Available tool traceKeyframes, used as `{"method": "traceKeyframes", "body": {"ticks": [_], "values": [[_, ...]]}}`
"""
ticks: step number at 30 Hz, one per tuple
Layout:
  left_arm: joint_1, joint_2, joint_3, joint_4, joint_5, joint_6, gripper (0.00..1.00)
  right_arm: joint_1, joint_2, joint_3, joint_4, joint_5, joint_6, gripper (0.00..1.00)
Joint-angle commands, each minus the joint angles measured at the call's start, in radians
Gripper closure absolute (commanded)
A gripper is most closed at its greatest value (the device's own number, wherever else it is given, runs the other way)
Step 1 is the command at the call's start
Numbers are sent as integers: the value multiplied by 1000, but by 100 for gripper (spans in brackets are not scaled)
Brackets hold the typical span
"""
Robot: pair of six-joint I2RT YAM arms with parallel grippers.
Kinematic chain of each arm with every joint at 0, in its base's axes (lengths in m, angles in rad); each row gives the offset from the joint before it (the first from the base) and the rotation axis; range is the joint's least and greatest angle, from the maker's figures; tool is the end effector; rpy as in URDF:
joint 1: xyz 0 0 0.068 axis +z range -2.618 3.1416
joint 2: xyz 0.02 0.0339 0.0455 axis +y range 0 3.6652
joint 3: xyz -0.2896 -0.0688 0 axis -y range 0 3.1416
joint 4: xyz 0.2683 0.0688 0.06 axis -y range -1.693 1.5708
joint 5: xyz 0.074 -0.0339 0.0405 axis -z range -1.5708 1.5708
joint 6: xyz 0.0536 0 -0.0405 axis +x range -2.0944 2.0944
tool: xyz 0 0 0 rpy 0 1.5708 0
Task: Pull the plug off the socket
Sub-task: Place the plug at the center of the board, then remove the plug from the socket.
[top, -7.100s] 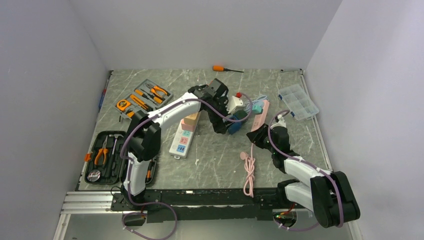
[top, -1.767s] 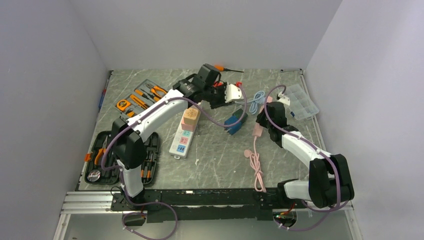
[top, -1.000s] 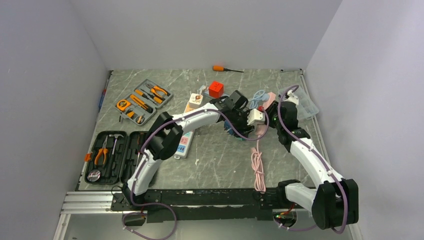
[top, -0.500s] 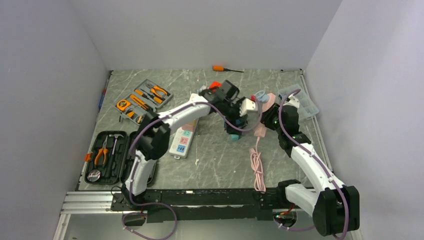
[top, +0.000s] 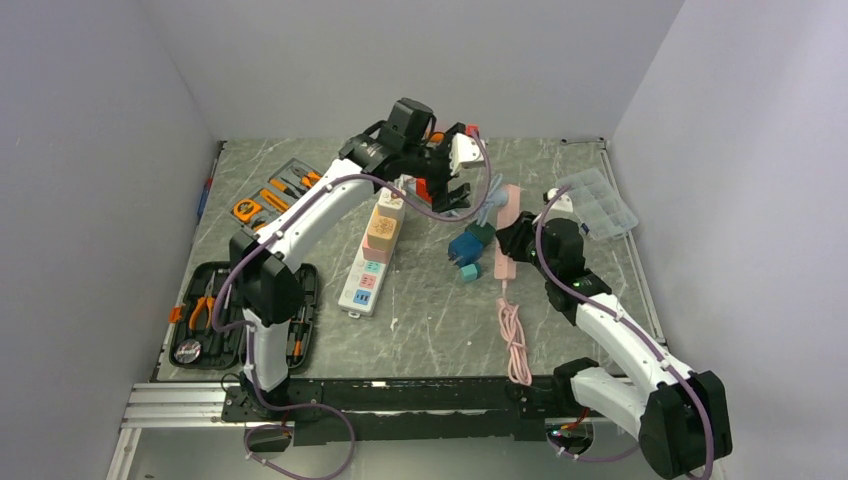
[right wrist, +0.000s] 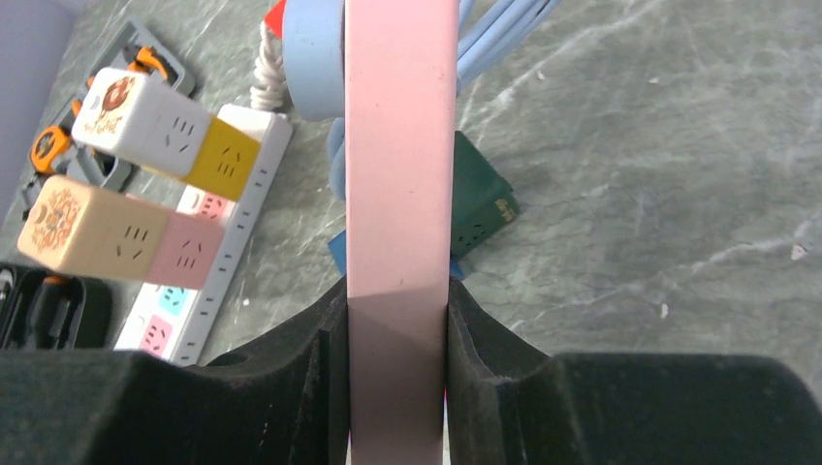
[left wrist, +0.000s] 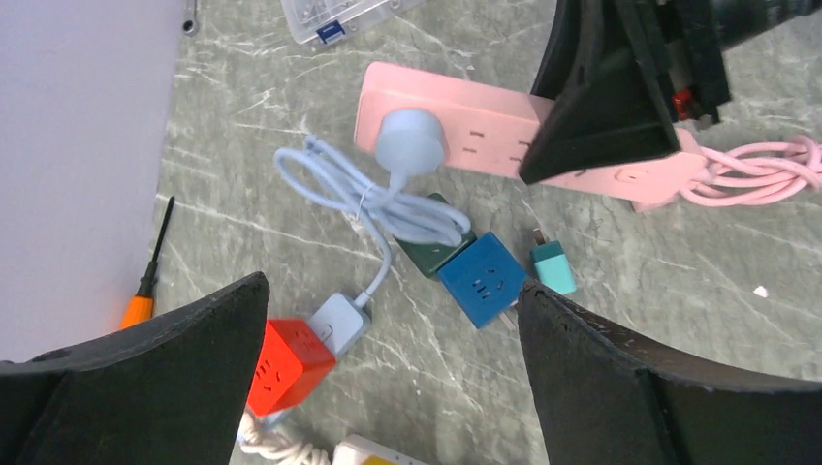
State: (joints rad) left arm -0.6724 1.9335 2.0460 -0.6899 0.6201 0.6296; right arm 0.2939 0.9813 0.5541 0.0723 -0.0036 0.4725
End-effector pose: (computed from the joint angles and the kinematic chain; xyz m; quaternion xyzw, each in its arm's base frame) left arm 0.3570 -0.3241 0.4098 0.6230 0.5779 -0.2779 0.4480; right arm 0.2370 0.0719 0.2533 0.0722 0.8176 0.2149 0.5292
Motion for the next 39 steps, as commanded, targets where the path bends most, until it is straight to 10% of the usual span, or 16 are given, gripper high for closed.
{"method": "traceKeyframes", "body": {"ticks": [1,30,39], "values": [[-35,56,13,66,13,84,1,48,-26,56,101,-6,-65,100],[-61,213,27,310,-76,104,2,62,-44,114,126,-99,-49,100],[-60,178,-62,318,-63,117,42,61,-41,103,150,-80,-29,100]]}}
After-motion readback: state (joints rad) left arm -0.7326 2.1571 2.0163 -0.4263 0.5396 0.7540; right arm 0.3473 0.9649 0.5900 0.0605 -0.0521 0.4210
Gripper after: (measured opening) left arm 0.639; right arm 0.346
